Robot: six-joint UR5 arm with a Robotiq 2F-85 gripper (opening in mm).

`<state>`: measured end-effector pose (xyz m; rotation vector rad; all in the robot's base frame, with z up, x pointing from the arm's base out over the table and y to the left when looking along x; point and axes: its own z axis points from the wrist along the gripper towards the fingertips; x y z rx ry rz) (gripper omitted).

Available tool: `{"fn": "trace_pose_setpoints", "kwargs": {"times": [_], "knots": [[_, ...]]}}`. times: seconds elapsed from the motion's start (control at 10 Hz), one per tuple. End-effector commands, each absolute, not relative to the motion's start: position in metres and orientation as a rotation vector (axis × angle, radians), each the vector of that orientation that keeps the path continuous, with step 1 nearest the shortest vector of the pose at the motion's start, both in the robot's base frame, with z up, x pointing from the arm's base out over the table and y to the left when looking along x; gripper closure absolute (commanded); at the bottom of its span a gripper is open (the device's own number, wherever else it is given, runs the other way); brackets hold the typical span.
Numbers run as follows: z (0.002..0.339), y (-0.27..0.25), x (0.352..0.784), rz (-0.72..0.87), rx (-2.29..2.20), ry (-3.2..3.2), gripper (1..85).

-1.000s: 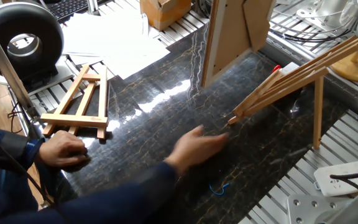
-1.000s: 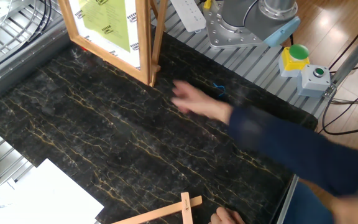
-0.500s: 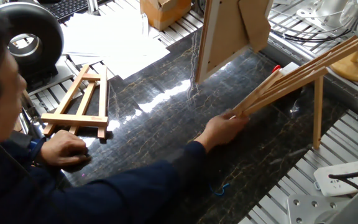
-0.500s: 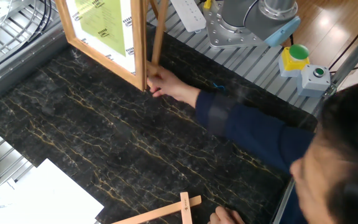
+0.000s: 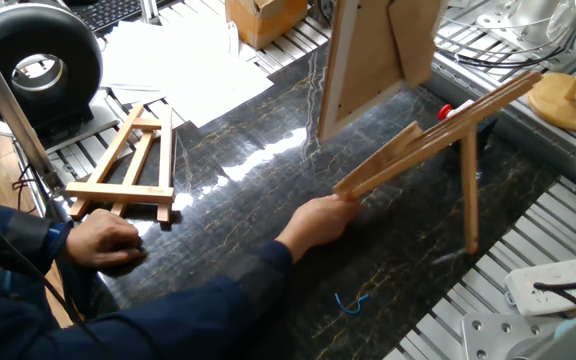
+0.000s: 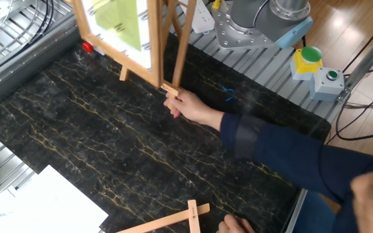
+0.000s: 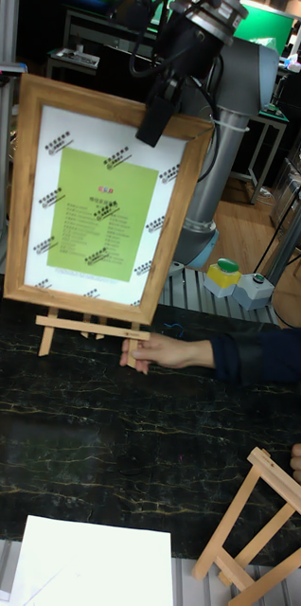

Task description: Put the photo frame on the bracket

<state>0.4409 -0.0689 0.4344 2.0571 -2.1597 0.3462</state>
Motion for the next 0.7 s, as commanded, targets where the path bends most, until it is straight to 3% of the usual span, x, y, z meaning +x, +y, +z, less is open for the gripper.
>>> {"fn": "trace_pose_setpoints", "kwargs": {"times": [0.0, 0.6], "knots": [[0.437, -0.056, 0.413, 0.386, 1.993, -2.244, 84.0], [0.434, 0.005, 0.416, 0.423, 2.135, -2.224, 84.0]]}}
